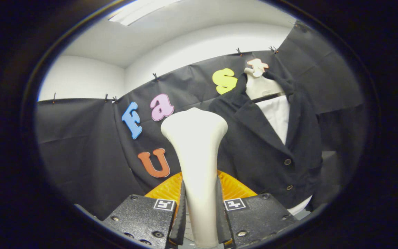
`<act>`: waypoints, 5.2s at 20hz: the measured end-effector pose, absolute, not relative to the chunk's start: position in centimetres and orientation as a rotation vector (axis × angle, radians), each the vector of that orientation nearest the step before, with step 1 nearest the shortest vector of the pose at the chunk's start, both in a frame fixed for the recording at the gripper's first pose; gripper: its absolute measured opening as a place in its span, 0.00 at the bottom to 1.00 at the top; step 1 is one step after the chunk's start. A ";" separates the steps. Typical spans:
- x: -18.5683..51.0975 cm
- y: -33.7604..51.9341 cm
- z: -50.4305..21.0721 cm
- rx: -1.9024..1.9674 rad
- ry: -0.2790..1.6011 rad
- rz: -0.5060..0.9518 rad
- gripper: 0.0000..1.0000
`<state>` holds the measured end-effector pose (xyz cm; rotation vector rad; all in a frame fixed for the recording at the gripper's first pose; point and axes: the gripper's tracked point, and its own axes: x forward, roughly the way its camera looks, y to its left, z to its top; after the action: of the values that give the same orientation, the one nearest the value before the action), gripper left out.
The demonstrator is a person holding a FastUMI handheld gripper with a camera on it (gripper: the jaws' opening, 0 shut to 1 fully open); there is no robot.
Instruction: Iron the clothes twice with a garment steamer, once on the left side and once on the right side.
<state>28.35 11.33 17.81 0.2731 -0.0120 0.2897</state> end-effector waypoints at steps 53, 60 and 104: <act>39.1 -0.9 -0.6 0.007 0.293 -0.078 0.39; 38.4 -1.4 -4.7 0.020 0.362 -0.084 0.39; 33.0 -5.4 -11.4 0.142 0.545 -0.078 0.39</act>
<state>32.97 -5.38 -11.41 0.1416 0.5446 -0.0777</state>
